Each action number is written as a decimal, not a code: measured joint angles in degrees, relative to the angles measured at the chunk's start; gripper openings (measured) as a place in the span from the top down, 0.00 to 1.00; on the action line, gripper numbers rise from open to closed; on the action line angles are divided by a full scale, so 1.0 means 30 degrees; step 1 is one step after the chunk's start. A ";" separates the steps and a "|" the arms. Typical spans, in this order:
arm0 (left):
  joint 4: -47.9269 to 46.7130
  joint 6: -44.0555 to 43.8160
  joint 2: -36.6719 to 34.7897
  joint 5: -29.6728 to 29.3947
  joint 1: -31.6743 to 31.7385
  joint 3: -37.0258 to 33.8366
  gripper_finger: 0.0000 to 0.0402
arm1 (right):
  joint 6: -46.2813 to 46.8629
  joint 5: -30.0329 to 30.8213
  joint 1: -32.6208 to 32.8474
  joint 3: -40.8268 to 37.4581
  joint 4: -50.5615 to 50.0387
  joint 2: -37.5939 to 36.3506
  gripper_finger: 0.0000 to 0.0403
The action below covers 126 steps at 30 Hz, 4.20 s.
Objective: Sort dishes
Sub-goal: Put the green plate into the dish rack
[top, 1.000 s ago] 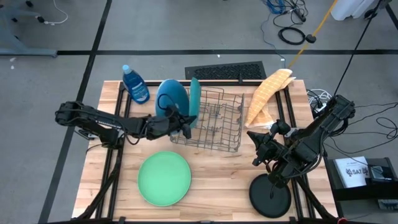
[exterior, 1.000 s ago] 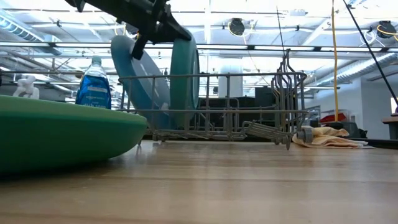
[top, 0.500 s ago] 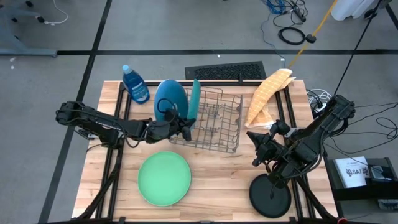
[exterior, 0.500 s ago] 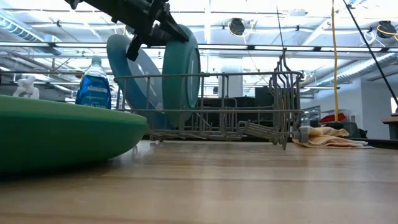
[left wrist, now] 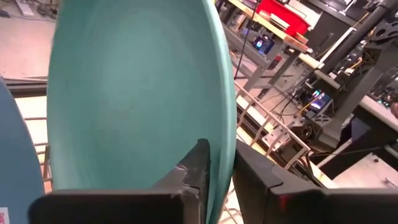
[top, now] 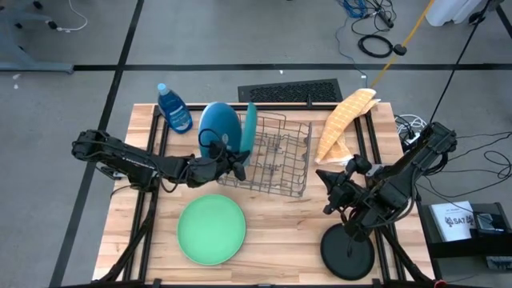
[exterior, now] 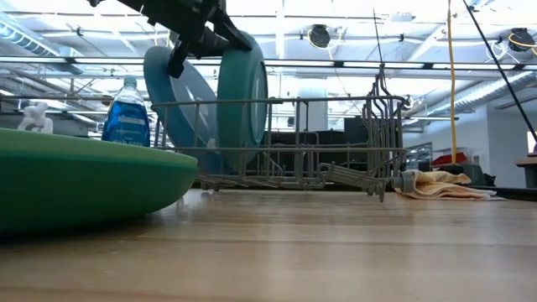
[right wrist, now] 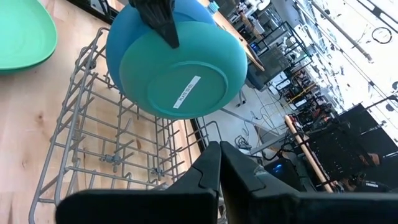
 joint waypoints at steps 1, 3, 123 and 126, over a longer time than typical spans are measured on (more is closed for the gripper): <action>0.0028 -0.0058 0.0001 0.0008 0.0000 0.0000 0.82 | 0.0000 -0.0031 -0.0061 0.0000 0.0037 0.0007 1.00; 0.0046 -0.0442 -0.0003 0.0022 -0.0022 0.0000 0.79 | 0.0000 -0.0202 -0.0100 0.0000 0.0124 0.0000 1.00; -0.0382 0.7982 -0.3999 0.4784 0.2131 0.0036 0.46 | -1.4149 -1.6776 -1.5633 -0.0015 2.5412 0.7475 0.86; -0.0640 0.7511 -0.3992 0.6490 0.2822 0.0036 0.51 | -1.4116 -1.6699 -1.5539 -0.0015 2.5378 0.7475 0.86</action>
